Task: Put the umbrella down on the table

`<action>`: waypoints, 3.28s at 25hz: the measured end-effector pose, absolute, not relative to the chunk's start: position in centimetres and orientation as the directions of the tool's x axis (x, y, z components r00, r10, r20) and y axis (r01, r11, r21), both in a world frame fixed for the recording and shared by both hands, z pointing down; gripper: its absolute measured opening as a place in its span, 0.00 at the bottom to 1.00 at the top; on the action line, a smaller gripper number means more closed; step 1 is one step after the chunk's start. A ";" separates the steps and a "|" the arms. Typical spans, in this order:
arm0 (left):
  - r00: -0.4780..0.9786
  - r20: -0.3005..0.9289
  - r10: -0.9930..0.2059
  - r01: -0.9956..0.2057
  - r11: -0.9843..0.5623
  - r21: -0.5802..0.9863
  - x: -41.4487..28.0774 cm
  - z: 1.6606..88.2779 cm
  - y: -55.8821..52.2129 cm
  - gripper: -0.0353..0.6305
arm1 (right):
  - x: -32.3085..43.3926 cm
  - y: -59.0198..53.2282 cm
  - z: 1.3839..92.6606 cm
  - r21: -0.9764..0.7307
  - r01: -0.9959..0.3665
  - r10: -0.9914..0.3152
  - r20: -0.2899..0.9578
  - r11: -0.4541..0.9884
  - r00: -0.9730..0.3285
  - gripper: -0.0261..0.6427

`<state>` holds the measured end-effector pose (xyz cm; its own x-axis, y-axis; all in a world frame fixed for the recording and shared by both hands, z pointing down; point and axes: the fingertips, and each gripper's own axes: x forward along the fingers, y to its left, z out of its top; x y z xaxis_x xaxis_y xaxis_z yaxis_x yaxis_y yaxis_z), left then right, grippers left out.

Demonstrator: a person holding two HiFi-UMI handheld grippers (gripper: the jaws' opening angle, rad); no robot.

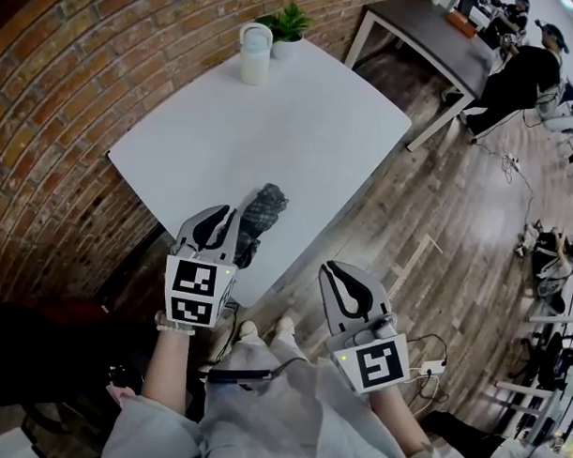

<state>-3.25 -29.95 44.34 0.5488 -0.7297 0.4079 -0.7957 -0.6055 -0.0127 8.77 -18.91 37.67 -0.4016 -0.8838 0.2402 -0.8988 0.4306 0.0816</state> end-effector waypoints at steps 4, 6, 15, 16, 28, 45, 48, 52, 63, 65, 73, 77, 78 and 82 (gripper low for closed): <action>0.564 0.346 -0.750 -0.777 -0.624 -0.085 -3.9 40.1 -28.2 0.12 | 8.4 -19.1 35.7 0.081 -0.893 -0.884 0.207 0.443 -0.420 0.12; 0.570 0.314 -0.759 -0.773 -0.625 -0.109 -4.2 38.2 -27.4 0.11 | 8.1 -19.2 34.8 0.085 -0.888 -0.882 0.188 0.452 -0.431 0.12; 0.516 0.195 -0.834 -0.828 -0.544 -0.134 -6.0 31.9 -23.5 0.08 | 7.9 -18.9 32.1 0.112 -0.870 -0.873 0.156 0.481 -0.463 0.12; 0.514 0.181 -0.839 -0.833 -0.538 -0.128 -6.1 31.4 -23.0 0.08 | 7.8 -19.0 31.8 0.109 -0.870 -0.873 0.141 0.481 -0.466 0.12; 0.520 0.168 -0.838 -0.825 -0.543 -0.154 -5.7 29.1 -20.2 0.08 | 6.8 -18.9 30.0 0.129 -0.851 -0.860 0.091 0.510 -0.502 0.12; 0.528 0.179 -0.830 -0.820 -0.553 -0.144 -6.5 29.6 -19.4 0.08 | 5.8 -18.2 29.8 0.131 -0.849 -0.859 0.086 0.511 -0.504 0.12; 0.534 0.176 -0.827 -0.818 -0.558 -0.138 -6.3 29.8 -19.1 0.08 | 5.7 -17.9 29.9 0.135 -0.847 -0.858 0.084 0.514 -0.507 0.12; 0.534 0.181 -0.826 -0.814 -0.560 -0.157 -6.0 30.0 -18.8 0.08 | 6.0 -17.7 30.1 0.134 -0.850 -0.860 0.087 0.510 -0.502 0.12; 0.537 0.203 -0.819 -0.796 -0.572 -0.200 -5.4 30.4 -18.7 0.08 | 6.2 -17.5 30.6 0.150 -0.843 -0.856 0.134 0.516 -0.500 0.12; 0.538 0.202 -0.819 -0.796 -0.572 -0.200 -5.4 30.6 -18.6 0.08 | 6.3 -17.3 31.0 0.151 -0.844 -0.856 0.149 0.515 -0.496 0.12; 0.539 0.209 -0.816 -0.791 -0.575 -0.207 -5.2 30.7 -18.4 0.08 | 6.2 -17.3 30.5 0.146 -0.848 -0.860 0.104 0.510 -0.499 0.12; 0.541 0.217 -0.813 -0.787 -0.580 -0.210 -5.1 30.7 -18.5 0.08 | 6.0 -17.5 30.2 0.140 -0.848 -0.860 0.090 0.511 -0.503 0.12; 0.542 0.219 -0.811 -0.785 -0.582 -0.211 -5.0 30.7 -18.6 0.08 | 6.1 -17.6 30.2 0.140 -0.848 -0.859 0.092 0.512 -0.503 0.12; 0.544 0.226 -0.808 -0.781 -0.586 -0.214 -4.8 31.2 -18.7 0.08 | 6.2 -17.8 30.5 0.138 -0.848 -0.859 0.096 0.512 -0.503 0.12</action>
